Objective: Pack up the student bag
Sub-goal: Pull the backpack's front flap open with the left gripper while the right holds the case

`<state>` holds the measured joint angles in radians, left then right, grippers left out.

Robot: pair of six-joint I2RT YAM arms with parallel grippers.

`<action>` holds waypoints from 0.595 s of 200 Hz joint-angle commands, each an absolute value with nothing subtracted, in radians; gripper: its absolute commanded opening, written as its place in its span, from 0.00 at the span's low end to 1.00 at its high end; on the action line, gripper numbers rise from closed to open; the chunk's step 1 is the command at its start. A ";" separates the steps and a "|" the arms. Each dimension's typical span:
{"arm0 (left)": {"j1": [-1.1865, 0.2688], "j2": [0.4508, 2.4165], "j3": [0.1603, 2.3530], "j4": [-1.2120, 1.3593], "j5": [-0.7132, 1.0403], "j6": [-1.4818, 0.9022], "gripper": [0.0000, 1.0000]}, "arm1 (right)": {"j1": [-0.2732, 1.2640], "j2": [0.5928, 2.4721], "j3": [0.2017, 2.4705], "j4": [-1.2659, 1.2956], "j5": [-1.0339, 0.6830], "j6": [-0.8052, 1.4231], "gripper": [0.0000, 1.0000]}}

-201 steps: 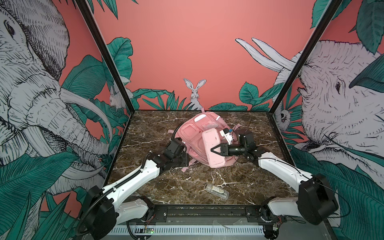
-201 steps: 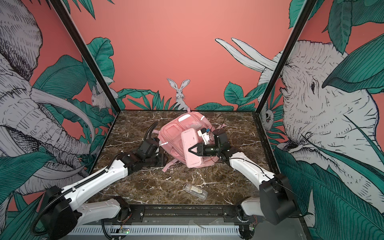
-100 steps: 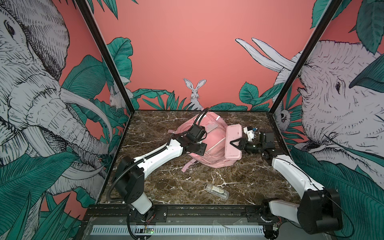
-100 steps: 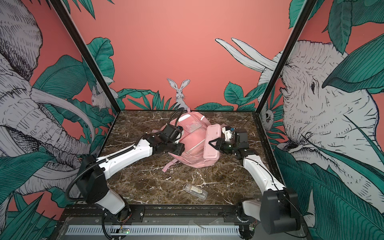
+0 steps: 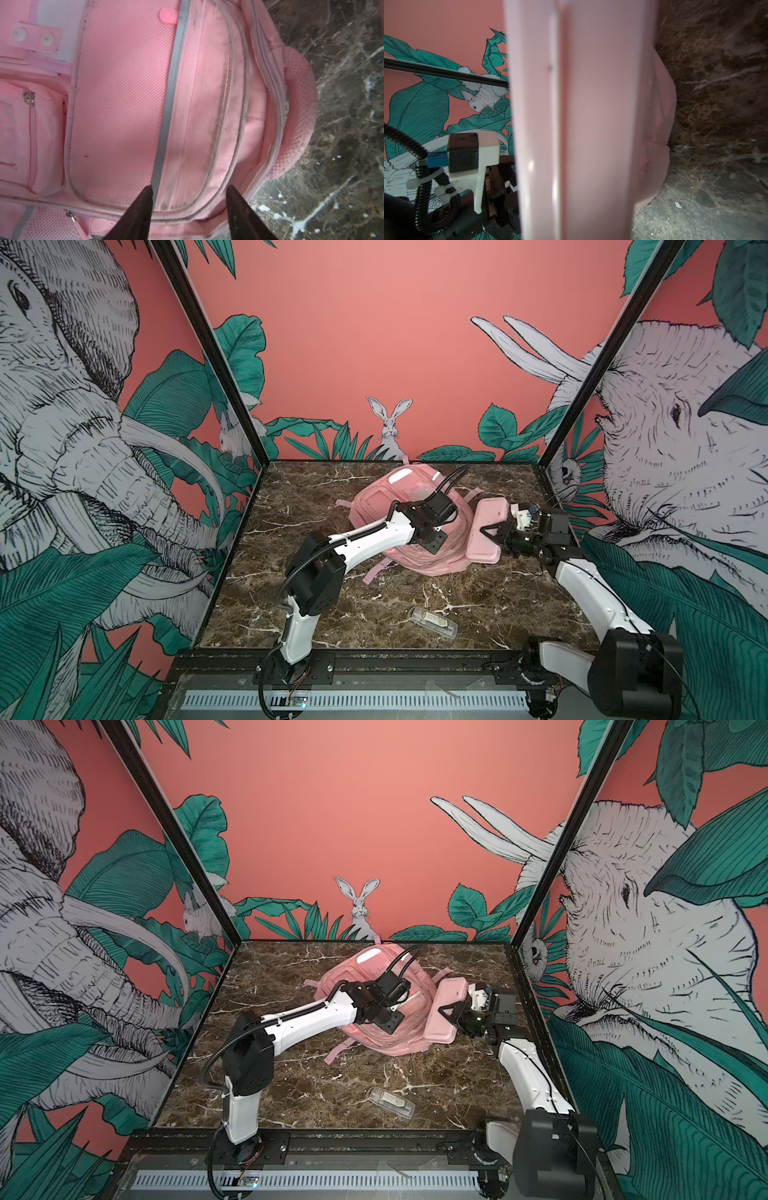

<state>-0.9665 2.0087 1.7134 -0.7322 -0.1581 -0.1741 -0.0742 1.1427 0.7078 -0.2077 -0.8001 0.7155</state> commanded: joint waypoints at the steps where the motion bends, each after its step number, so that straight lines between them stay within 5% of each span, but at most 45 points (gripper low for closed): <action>1: -0.992 2.032 1.773 -0.800 -0.209 -0.143 0.56 | -0.096 1.100 0.708 -0.203 -0.817 0.710 0.17; 77: -1.011 2.140 1.867 -0.855 -0.297 -0.114 0.51 | -0.120 1.078 0.686 -0.209 -0.812 0.715 0.17; 119: -1.011 2.161 1.881 -0.862 -0.303 -0.101 0.39 | -0.120 1.079 0.680 -0.208 -0.814 0.715 0.17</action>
